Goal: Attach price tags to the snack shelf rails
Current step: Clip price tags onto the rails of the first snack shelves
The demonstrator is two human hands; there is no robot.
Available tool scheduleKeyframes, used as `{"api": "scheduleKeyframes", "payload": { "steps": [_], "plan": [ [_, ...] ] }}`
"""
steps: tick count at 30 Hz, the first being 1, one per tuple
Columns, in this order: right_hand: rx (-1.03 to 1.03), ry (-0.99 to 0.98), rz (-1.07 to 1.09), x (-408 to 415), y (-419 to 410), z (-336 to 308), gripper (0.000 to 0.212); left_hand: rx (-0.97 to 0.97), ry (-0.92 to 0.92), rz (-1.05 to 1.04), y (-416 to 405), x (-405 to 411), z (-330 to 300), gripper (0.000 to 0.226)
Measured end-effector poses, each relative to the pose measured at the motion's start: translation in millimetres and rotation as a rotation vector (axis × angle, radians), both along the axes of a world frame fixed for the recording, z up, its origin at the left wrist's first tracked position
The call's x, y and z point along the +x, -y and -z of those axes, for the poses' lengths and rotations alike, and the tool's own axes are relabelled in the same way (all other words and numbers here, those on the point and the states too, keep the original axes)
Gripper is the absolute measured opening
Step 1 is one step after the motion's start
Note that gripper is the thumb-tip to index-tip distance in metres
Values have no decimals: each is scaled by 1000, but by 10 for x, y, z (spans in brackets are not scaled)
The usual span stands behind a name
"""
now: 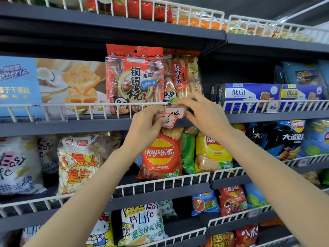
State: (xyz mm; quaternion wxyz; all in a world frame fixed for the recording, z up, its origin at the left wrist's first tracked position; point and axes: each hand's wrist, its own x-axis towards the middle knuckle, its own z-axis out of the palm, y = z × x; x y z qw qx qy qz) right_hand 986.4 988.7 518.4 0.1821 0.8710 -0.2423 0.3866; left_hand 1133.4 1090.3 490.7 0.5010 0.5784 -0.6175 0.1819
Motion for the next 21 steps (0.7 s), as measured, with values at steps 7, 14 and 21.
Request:
{"api": "scheduleKeyframes", "payload": {
  "steps": [7, 14, 21],
  "plan": [
    [-11, -16, -25, 23, -30, -76, 26, 20, -27, 25, 6, 19, 14, 23],
    [2, -22, -49, 35, 19, -103, 26, 163, -9, 140, -41, 49, 61, 14],
    [88, -1, -85, 22, 13, -104, 30, 215, -56, 237, -37, 134, 93, 10]
  ]
}}
